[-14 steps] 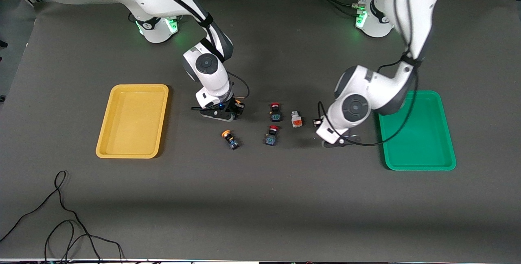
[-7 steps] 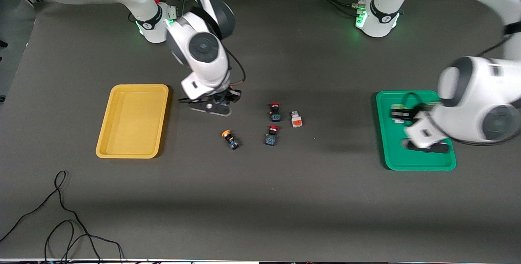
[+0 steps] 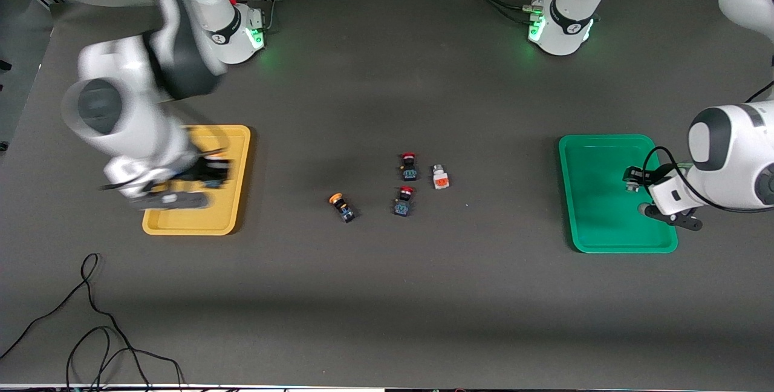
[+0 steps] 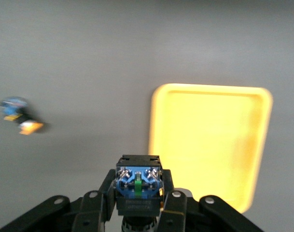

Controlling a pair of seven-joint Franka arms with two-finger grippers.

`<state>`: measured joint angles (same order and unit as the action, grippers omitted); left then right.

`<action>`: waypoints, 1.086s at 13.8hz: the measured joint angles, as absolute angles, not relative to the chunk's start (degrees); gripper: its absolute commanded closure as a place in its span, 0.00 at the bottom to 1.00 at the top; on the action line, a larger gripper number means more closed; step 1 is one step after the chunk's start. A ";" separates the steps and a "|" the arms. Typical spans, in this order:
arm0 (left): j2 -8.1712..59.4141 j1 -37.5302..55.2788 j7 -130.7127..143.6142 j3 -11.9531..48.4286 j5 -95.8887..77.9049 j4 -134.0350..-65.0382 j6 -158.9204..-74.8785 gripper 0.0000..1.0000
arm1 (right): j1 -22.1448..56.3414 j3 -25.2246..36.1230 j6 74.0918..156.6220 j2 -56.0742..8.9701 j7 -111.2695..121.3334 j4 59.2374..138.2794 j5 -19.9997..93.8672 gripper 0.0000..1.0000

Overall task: Place green and yellow buttons in trays
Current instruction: 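Carry the yellow button to the yellow tray while the left gripper places the green switch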

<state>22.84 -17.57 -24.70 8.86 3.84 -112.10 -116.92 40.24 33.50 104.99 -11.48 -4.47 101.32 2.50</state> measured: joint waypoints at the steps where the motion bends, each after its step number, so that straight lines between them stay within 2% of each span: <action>1: 23.07 -18.71 -26.10 8.87 3.87 -114.52 -120.84 1.00 | 39.92 37.61 106.19 -11.13 1.75 102.99 3.31 0.66; 3: 23.60 -20.38 -27.52 8.87 3.89 -119.05 -128.25 1.00 | 39.56 43.58 112.28 -10.94 11.14 108.21 4.86 0.66; 4: 23.99 -20.76 -27.70 8.88 3.89 -120.58 -130.52 0.78 | 39.49 45.39 116.47 -10.97 14.76 111.87 6.55 0.66; 5: 24.37 -20.96 -27.72 8.91 3.90 -121.38 -131.59 0.01 | 39.42 46.39 121.08 -11.16 18.05 115.88 8.69 0.66; 8: 24.50 -21.23 -27.75 9.06 3.90 -121.59 -132.10 0.00 | 39.00 46.77 133.06 -15.02 27.28 125.45 16.05 0.66; 11: 23.42 -21.20 -27.19 9.66 3.82 -120.82 -130.88 0.00 | 37.86 46.74 137.69 -23.44 38.82 126.91 27.69 0.66; 12: 22.45 -21.07 -25.80 10.22 3.74 -119.77 -127.70 0.00 | 37.40 46.73 138.53 -26.24 43.08 126.76 32.00 0.61; 14: 19.74 -19.78 -19.28 12.55 3.31 -116.28 -118.22 0.00 | 37.00 46.72 139.04 -29.94 48.51 126.40 37.64 0.05; 15: 18.30 -18.45 -14.48 14.40 2.63 -114.13 -113.41 0.00 | 37.01 46.68 139.09 -30.78 48.89 126.12 38.47 0.00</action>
